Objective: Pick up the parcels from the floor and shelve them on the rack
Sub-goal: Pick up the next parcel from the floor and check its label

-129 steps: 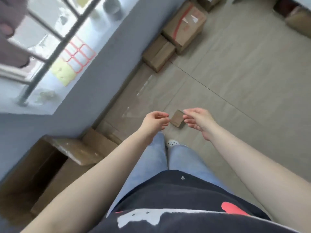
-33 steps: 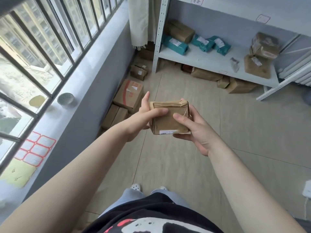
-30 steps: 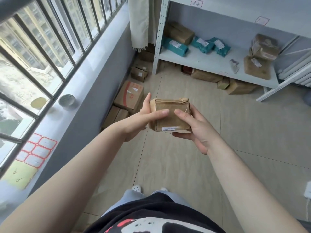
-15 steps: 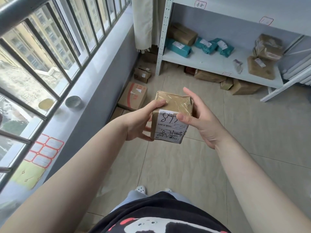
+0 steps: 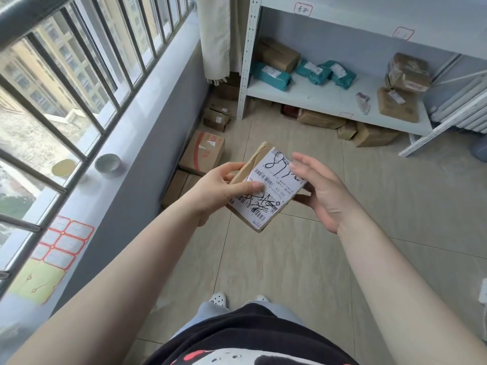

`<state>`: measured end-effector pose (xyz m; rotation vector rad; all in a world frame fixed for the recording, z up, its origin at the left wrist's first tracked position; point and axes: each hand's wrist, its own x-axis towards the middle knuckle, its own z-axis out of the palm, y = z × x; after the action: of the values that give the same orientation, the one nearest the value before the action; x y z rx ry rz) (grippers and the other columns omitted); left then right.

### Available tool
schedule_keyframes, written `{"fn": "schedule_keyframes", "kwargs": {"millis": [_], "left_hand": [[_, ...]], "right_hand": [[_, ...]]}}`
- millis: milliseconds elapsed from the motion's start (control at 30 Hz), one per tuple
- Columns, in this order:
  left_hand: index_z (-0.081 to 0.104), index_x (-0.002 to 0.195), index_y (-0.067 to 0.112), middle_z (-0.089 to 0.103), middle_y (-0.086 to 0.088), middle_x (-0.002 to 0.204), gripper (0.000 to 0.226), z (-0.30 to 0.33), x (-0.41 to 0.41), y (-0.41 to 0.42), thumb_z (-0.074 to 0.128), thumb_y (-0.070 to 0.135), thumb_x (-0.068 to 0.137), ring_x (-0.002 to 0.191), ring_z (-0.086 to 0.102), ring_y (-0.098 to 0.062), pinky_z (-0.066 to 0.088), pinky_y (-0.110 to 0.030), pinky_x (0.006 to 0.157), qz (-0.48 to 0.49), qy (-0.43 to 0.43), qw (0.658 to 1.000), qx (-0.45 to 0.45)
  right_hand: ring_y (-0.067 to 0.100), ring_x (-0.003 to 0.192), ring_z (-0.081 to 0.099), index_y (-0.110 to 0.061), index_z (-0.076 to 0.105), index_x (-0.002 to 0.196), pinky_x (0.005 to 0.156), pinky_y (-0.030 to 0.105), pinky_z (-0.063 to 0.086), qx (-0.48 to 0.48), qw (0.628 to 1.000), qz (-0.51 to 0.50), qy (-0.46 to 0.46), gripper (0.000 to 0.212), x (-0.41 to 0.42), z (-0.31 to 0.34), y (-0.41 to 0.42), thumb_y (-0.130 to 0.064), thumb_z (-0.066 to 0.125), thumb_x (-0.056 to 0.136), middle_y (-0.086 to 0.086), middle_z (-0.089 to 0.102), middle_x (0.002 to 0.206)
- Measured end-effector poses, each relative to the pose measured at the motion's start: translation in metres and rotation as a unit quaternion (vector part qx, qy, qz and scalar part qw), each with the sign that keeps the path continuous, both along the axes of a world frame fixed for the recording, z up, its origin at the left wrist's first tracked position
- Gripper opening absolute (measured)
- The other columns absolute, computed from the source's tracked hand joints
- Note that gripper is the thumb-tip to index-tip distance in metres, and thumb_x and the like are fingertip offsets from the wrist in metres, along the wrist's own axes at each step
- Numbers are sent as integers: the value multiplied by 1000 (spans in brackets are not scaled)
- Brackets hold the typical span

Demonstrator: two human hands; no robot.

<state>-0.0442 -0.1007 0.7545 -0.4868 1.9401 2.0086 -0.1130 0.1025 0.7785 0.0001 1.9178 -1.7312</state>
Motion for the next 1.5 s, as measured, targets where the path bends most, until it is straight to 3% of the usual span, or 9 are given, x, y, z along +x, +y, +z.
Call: {"fn": "schedule_keyframes", "kwargs": {"millis": [133,300,467,700,800,1000,1167,1400,1500], "left_hand": [[62,129,23,76,3,102,65,6,1,1,88,23,69,91,76,-14,59,-32,88,-21,0,1000,-20],[57,137,20,72,1,109,74,11,-1,8,88,20,69,86,73,-8,58,-16,74,-48,8,997,-54],[37,151,22,55,0,137,116,2,2,20,92,48,53,119,59,-14,49,-27,100,79,28,986,-145],[9,157,26,47,1,148,118,-10,12,46,85,45,69,132,50,-20,41,-44,109,243,-61,967,48],[25,151,24,63,-4,134,106,-18,13,44,89,33,66,115,66,-24,58,-45,90,260,-85,944,185],[35,146,14,74,-8,119,95,-14,13,36,86,12,66,109,71,-30,52,-55,97,244,-48,931,268],[38,137,17,75,-1,103,76,-2,8,24,79,-2,75,105,73,-30,60,-49,87,221,-8,956,191],[49,141,33,76,-9,114,82,3,0,26,85,20,68,104,73,-28,55,-52,95,141,37,986,85],[39,149,33,65,-6,134,108,3,1,34,92,39,55,120,65,-25,52,-49,100,141,47,986,73]], "right_hand": [[8,116,60,-26,51,138,97,24,47,62,995,72,42,72,0,6,2,-33,78,72,-2,62,128],[-2,86,68,-33,61,102,69,13,53,71,992,89,58,33,2,7,2,-20,79,76,-6,70,105],[15,101,69,-16,58,122,80,28,55,39,999,-15,26,59,5,0,1,-24,84,70,6,68,120],[8,82,71,-17,72,96,72,22,52,-11,996,-89,9,17,22,-8,-10,-20,76,79,-4,76,91],[15,91,73,-13,72,104,78,28,56,-36,992,-118,-18,28,29,-8,-14,-23,77,79,3,77,102],[21,104,71,-7,66,120,96,40,55,-71,989,-118,-57,39,35,-9,-15,-20,72,84,10,74,116],[16,132,50,-25,44,142,115,41,36,44,996,-76,-2,92,35,-15,-7,-41,81,59,2,53,141],[22,110,68,-27,51,138,101,45,51,35,998,-28,33,65,34,-16,-1,-33,77,78,7,69,121],[19,105,71,-26,52,137,102,43,51,21,998,-57,25,58,35,-20,1,-28,74,83,5,73,115]]}}
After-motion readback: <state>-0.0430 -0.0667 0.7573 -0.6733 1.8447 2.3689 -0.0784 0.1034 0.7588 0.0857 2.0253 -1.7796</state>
